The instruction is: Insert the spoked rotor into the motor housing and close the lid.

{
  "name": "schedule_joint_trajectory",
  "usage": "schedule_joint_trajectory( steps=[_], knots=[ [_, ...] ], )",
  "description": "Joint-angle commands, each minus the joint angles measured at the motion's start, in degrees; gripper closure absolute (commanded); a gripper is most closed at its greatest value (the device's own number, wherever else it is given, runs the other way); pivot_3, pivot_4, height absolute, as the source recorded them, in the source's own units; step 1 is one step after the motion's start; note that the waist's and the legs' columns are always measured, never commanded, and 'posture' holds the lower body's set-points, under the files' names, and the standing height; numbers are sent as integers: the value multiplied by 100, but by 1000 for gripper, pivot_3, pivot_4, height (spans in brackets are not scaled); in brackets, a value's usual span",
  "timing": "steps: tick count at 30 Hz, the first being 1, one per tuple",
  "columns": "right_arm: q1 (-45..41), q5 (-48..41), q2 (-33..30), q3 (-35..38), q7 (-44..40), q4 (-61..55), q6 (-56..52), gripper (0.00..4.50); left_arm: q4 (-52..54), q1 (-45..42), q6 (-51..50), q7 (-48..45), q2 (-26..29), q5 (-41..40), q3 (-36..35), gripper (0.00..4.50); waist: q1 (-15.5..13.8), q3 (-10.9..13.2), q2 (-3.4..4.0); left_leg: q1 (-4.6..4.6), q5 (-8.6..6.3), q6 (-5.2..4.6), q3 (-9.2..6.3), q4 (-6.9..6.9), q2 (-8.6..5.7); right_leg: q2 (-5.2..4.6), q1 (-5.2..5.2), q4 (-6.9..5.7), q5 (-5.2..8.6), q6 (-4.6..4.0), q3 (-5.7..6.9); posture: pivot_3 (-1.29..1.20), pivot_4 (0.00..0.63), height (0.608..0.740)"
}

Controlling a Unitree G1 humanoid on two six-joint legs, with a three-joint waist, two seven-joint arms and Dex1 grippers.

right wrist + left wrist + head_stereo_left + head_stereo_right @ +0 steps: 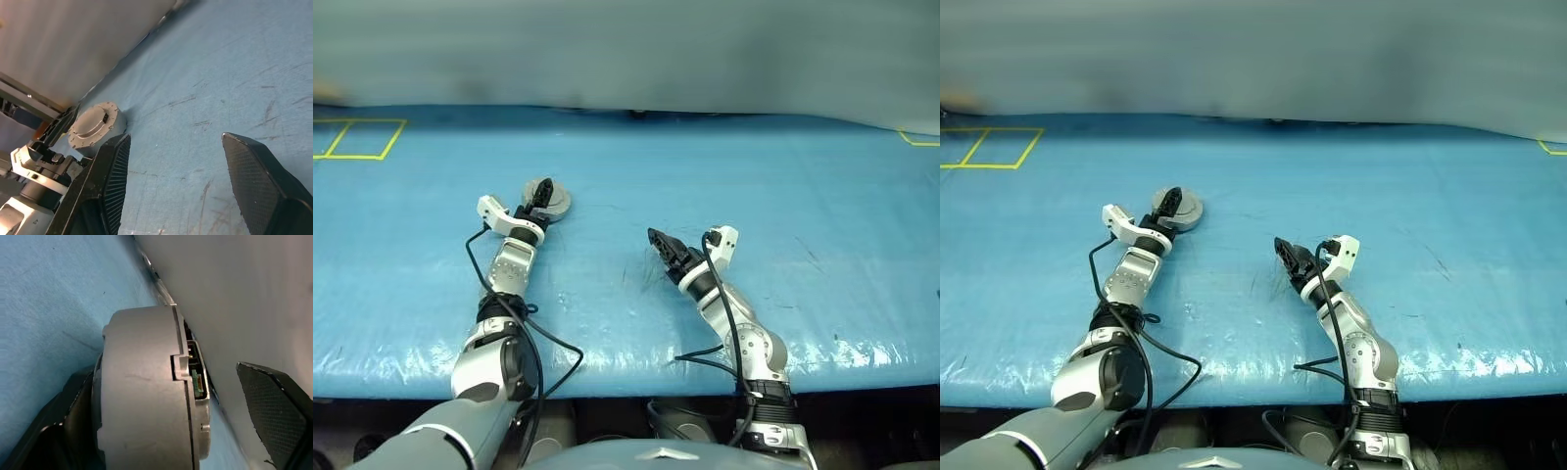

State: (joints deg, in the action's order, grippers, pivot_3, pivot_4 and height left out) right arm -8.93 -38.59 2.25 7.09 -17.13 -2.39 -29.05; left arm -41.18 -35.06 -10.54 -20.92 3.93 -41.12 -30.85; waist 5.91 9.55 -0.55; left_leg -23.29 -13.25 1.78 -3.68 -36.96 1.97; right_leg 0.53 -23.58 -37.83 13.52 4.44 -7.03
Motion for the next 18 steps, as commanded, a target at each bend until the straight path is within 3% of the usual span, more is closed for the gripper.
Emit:
schedule_joint_trajectory(
  steps=[1, 9, 13, 18],
  knots=[
    [-166, -19, -6, 4, -73, -24, 35, 1380, 595, 822, 27, 459, 177, 164, -157, 21, 70, -2, 2, 8, 0, 0, 2, 3, 5, 4, 6, -2, 1, -3, -1, 0, 150, 740],
    [-337, 145, -57, -86, -181, 208, 118, 1380, 1937, 1819, 461, 858, 421, 507, -71, 21, 130, -9, 10, 67, 0, 1, 18, 44, 17, 16, 22, -23, 15, -33, -11, 0, 150, 740],
    [-349, 763, -212, -219, -523, 227, 1103, 1380, 2936, 2128, 979, -633, 384, 503, 610, 21, 59, -2, -1, 35, 3, 5, 17, 43, 13, 10, 5, -9, 14, -30, -9, 0, 150, 740],
    [-239, 1807, -900, -473, -1051, 474, 2512, 1380, 3507, 2336, 1440, -2132, 756, 1223, 1932, 21, -153, -1, -4, -25, 5, 11, 6, 22, -5, -5, -25, 15, 2, -10, 1, 0, 150, 740]
  ],
)
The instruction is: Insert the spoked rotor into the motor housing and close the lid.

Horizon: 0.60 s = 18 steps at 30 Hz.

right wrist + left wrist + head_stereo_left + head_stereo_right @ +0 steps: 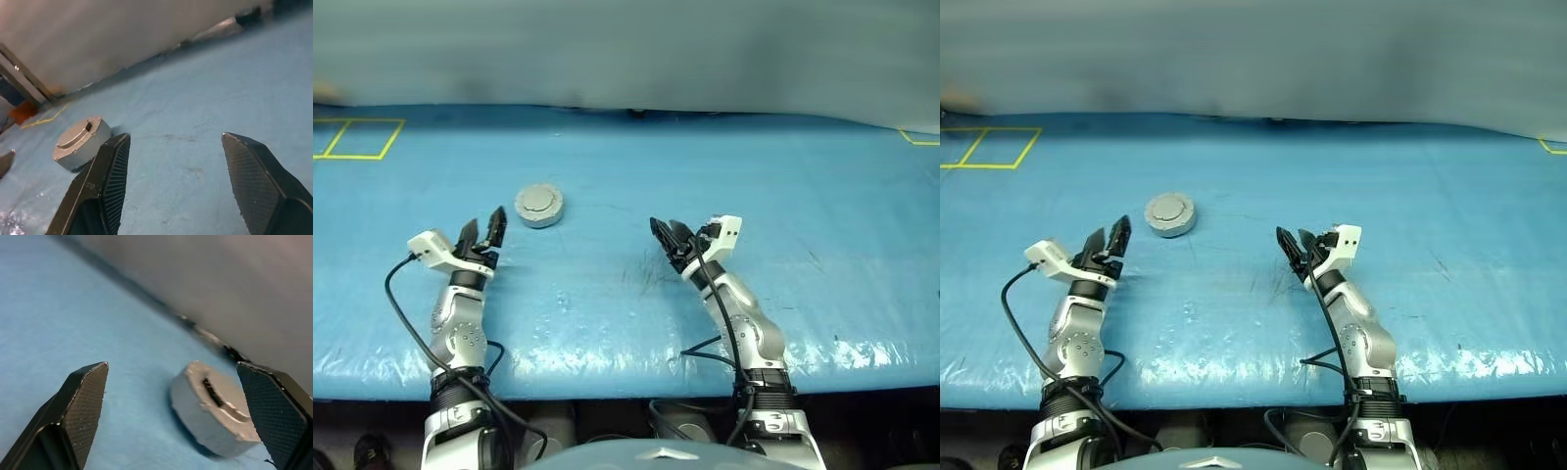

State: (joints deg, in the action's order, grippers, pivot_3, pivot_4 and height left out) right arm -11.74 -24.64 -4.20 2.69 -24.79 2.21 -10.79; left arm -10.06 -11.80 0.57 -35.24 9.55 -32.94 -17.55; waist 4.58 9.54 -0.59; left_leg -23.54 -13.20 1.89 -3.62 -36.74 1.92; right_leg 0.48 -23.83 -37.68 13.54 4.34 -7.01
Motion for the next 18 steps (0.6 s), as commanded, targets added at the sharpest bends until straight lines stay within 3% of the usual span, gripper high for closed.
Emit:
schedule_joint_trajectory(
  steps=[1, 5, 8, 11, 18],
  knots=[
    [63, 516, -342, -41, -325, 57, 852, 1380, 412, 13, 393, -848, 264, 541, 780, 21, -27, 0, 0, 1, -1, -2, 1, -3, -4, -5, 2, 2, -1, 1, -2, 0, 150, 740],
    [252, 792, -1106, -223, -1096, 107, 1141, 1380, 155, -23, 721, -1584, 641, 1306, 1724, 21, -28, 1, 2, 4, -2, -4, 1, -7, -3, -2, 4, -1, 0, 1, -2, 0, 150, 740],
    [372, 1181, -1625, -461, -1403, 139, 1244, 845, -191, -116, 964, -1757, 696, 1585, 2009, 0, -22, 1, 2, 5, -2, -5, 2, -11, -1, -1, 4, -3, 1, 1, -2, 0, 150, 740],
    [417, 1241, -1811, -494, -1498, 172, 1186, 28, -437, -188, 1130, -1767, 676, 1708, 2088, 0, -5, 2, 2, 8, -2, -5, 5, -21, 11, 9, 4, -11, 1, 0, -2, 0, 150, 740],
    [393, 1295, -1819, -537, -1536, 173, 1058, 28, -489, -109, 1202, -1765, 653, 1752, 2125, 0, -55, 2, 1, 6, -2, -5, 5, -31, 6, 3, 10, -11, -4, 5, -3, 0, 150, 740]
  ],
)
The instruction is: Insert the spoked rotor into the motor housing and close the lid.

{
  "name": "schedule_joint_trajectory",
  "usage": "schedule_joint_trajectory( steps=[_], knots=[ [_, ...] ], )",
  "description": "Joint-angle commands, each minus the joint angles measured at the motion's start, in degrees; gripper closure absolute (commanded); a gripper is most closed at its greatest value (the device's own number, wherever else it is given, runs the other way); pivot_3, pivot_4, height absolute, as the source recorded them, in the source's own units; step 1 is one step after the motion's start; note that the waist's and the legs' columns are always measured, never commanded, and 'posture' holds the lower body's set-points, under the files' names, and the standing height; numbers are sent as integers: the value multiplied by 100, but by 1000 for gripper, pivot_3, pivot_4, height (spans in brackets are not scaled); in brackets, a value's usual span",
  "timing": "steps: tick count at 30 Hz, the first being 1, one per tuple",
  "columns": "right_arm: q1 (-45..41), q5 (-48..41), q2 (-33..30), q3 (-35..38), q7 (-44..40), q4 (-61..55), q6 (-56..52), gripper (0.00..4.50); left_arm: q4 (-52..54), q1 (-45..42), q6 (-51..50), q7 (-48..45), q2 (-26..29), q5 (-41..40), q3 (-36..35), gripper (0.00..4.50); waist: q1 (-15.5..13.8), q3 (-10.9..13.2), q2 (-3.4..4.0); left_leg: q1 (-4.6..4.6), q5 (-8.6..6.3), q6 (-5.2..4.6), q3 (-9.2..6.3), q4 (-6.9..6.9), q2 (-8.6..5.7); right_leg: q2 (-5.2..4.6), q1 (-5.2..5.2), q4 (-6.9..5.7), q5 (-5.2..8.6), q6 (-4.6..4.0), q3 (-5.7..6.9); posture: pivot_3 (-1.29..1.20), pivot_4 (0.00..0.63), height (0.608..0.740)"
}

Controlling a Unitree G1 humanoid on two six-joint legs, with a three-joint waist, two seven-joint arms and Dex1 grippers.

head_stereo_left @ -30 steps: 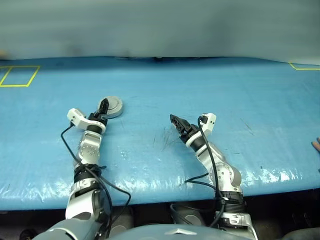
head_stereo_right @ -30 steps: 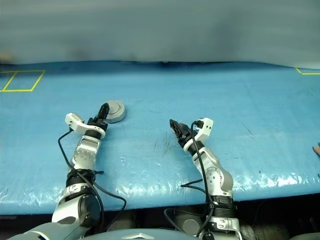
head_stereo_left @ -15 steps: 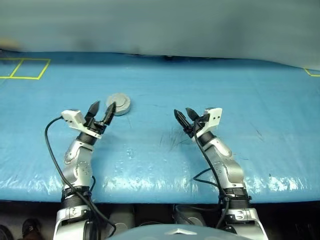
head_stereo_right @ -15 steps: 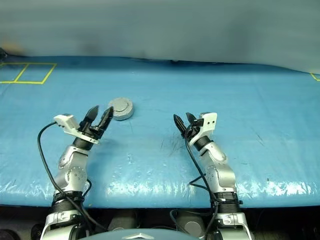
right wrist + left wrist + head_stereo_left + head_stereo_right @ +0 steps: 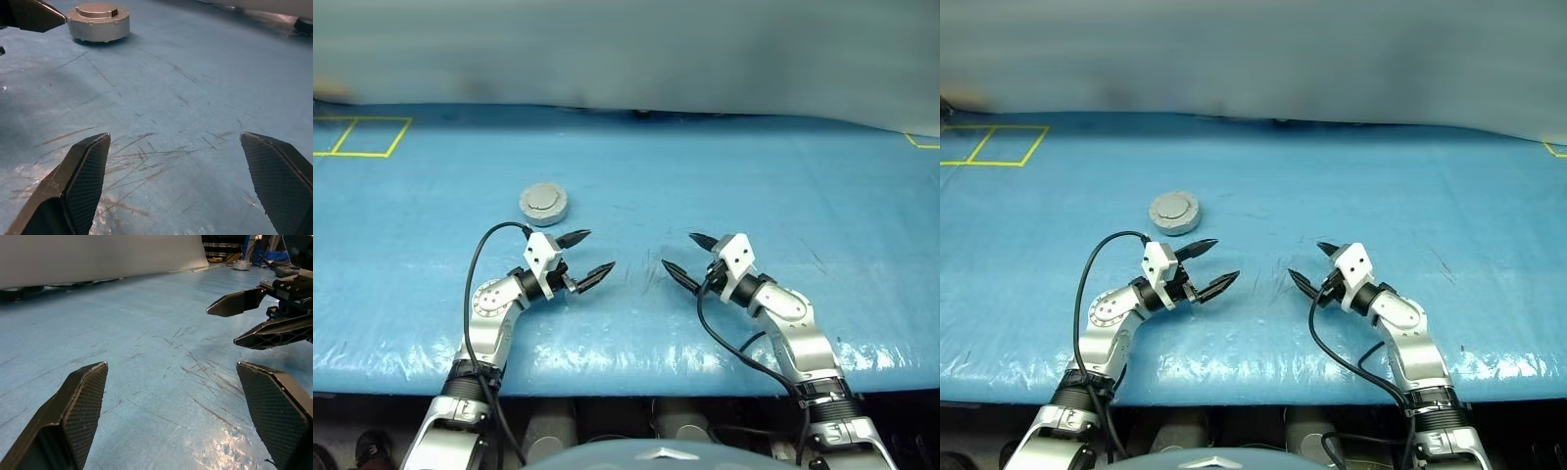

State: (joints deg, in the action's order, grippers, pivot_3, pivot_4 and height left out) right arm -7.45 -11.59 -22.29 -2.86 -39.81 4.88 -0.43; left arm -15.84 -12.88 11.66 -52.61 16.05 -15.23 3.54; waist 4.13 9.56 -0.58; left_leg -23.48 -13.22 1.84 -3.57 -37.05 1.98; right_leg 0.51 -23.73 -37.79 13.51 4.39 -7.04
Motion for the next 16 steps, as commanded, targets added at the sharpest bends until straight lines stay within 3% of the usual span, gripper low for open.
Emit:
schedule_joint_trajectory(
  steps=[1, 16],
  knots=[
    [-50, -9, 6, 7, -26, -93, 11, 28, 104, 17, 86, -25, -6, -29, 16, 0, -19, 0, 0, 0, 0, 0, 0, 0, 0, -1, 0, 1, 0, 0, 0, 0, 150, 740],
    [-236, -31, 99, 6, -45, 63, 38, 28, 46, -52, -17, 146, -235, 60, 209, 0, -33, 0, 0, 2, 0, 0, -2, -2, 1, 2, 2, -3, -1, 1, 1, 0, 150, 740]
  ],
)
